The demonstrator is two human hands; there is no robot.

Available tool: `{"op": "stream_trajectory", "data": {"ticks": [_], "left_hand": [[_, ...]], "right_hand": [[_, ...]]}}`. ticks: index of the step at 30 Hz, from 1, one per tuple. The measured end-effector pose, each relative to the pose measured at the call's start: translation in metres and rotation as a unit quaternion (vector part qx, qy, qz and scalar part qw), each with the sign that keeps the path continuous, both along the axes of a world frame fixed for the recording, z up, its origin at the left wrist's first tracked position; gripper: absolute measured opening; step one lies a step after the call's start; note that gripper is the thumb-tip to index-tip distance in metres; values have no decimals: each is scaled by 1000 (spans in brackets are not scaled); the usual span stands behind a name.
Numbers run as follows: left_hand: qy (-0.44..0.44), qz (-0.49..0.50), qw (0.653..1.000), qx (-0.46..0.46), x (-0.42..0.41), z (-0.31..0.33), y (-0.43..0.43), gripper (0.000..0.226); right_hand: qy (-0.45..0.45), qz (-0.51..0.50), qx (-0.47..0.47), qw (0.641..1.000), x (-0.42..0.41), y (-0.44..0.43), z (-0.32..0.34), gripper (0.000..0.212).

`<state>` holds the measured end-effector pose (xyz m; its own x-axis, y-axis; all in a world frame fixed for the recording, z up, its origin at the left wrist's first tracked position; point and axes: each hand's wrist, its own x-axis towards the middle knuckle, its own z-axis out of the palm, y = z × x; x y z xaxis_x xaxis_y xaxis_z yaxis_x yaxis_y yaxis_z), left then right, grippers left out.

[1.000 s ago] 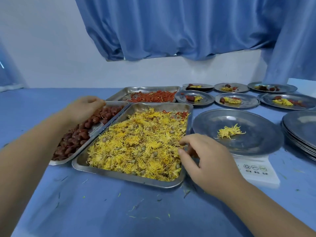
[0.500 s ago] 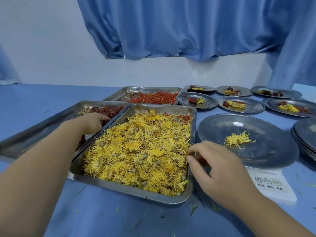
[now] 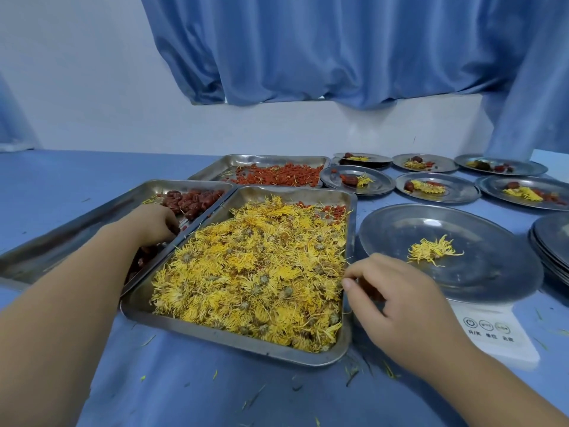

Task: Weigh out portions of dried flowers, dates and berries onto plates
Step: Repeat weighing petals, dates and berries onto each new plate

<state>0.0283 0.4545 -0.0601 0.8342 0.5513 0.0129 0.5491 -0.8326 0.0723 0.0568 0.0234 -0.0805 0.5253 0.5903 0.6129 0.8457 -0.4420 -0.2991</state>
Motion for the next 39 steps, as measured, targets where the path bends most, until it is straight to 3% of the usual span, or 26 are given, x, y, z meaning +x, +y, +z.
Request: {"op": "stream_trajectory", "data": {"ticks": [4,8,14,17,21,28,34,39], "left_hand": [[-62,-9,998,2,-4,8,-5,23],[-157,-40,982,-101,-9,26,-31,12],[-177,-155,959,-156,1,57,-109,19],[-154,-212,949,-176,14,67,-153,18],[-127,-283,936,-167,34,71,-212,17],[-81,-366,916,-145,68,59,-289,28],[-19,-401,914,-60,86,53,-321,36],[-23,-397,915,-72,83,60,-313,42]], "right_hand": [[1,-3,5,1000,0,0,0,21],[20,-10,36,999,0,-3,1,14],[135,-31,207,968,3,-17,12,18],[231,-42,319,918,7,-29,21,26],[341,-66,459,818,18,-46,35,32],[404,-84,586,697,38,-70,46,30],[407,-74,581,701,40,-71,44,32],[412,-75,554,719,39,-69,42,34]]}}
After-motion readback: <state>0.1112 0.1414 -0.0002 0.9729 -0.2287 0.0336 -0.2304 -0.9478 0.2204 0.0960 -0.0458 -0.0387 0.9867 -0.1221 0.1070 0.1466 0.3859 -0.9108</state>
